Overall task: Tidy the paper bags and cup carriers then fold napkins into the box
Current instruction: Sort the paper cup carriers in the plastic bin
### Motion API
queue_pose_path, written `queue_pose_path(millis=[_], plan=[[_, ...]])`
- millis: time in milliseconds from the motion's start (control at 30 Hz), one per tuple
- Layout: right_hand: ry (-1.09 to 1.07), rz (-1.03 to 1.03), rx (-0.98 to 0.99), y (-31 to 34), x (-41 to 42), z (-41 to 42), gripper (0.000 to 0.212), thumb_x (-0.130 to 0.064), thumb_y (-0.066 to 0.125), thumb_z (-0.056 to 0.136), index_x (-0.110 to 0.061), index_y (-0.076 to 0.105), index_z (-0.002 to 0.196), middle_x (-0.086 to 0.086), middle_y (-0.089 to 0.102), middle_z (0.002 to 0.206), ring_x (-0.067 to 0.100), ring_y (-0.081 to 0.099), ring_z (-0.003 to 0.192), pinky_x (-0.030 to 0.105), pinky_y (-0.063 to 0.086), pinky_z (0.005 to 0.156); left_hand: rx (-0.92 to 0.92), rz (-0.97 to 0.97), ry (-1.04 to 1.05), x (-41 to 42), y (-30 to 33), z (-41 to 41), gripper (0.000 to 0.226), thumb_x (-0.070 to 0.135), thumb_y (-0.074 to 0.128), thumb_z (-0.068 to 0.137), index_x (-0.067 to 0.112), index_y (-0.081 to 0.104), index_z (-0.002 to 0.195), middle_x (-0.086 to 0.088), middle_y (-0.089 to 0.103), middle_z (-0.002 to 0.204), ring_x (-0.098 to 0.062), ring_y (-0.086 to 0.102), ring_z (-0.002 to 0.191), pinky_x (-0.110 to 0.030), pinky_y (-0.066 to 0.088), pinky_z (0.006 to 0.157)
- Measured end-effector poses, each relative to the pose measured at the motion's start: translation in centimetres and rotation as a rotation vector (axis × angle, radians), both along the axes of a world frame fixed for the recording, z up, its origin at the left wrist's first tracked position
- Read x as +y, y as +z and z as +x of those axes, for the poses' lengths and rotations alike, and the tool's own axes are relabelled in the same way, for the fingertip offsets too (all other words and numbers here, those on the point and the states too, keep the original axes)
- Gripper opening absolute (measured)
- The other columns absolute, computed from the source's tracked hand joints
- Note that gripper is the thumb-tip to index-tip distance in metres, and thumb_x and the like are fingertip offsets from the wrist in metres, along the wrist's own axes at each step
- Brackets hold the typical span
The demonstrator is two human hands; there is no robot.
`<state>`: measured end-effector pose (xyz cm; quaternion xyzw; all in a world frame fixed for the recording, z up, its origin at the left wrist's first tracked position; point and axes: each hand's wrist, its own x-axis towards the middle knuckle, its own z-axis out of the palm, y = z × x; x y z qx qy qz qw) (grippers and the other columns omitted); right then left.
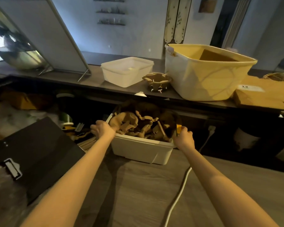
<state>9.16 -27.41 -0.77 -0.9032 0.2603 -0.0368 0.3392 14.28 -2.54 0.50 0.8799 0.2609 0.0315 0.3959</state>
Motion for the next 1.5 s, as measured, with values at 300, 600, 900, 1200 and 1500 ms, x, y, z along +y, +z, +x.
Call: queue_pose_path(millis=[300,600,900,1200,1500], plan=[[0.039,-0.033,-0.066,-0.7,-0.1,0.3,0.027,-0.018,0.051,0.094,-0.010,0.047,0.119,0.013,0.058,0.105,0.025,0.056,0.086,0.034,0.045,0.070,-0.055,-0.077,-0.132,2.4,-0.6,1.7,0.040,0.003,0.056,0.089,0.003,0.051,0.129,-0.018,0.052,0.128,-0.032,0.048,0.119,-0.039,0.043,0.094],[0.061,0.035,-0.182,-2.3,-0.5,-4.2,0.036,-0.022,0.056,0.093,-0.012,0.048,0.126,0.012,0.059,0.105,0.023,0.059,0.087,0.036,0.050,0.078,-0.084,-0.053,-0.103,2.3,-2.0,-2.9,0.041,0.010,0.053,0.092,0.004,0.045,0.132,-0.019,0.042,0.131,-0.035,0.052,0.108,-0.036,0.044,0.081],[0.056,-0.033,-0.135,-2.4,-0.9,-8.4,0.051,-0.033,0.051,0.094,-0.013,0.036,0.139,0.009,0.056,0.120,0.027,0.057,0.103,0.037,0.044,0.076,-0.091,-0.052,-0.117,2.5,-2.6,-6.0,0.042,0.019,0.046,0.095,0.005,0.041,0.134,-0.017,0.031,0.138,-0.034,0.048,0.110,-0.035,0.040,0.081],[0.176,-0.235,-0.263,0.4,0.8,-6.6,0.033,-0.025,0.050,0.094,-0.011,0.054,0.123,0.007,0.054,0.121,0.020,0.054,0.101,0.032,0.045,0.079,-0.091,0.331,-0.289,2.2,-0.8,-5.4,0.040,0.024,0.049,0.094,0.016,0.044,0.134,-0.015,0.038,0.138,-0.033,0.033,0.128,-0.045,0.029,0.105],[0.553,-0.497,-0.233,3.1,4.0,-2.3,0.029,-0.027,0.054,0.093,-0.015,0.058,0.119,0.002,0.059,0.117,0.021,0.053,0.113,0.035,0.044,0.095,-0.056,0.444,-0.380,1.9,-0.6,-3.4,0.035,0.022,0.056,0.091,0.018,0.052,0.125,-0.009,0.054,0.123,-0.027,0.052,0.112,-0.042,0.046,0.093]])
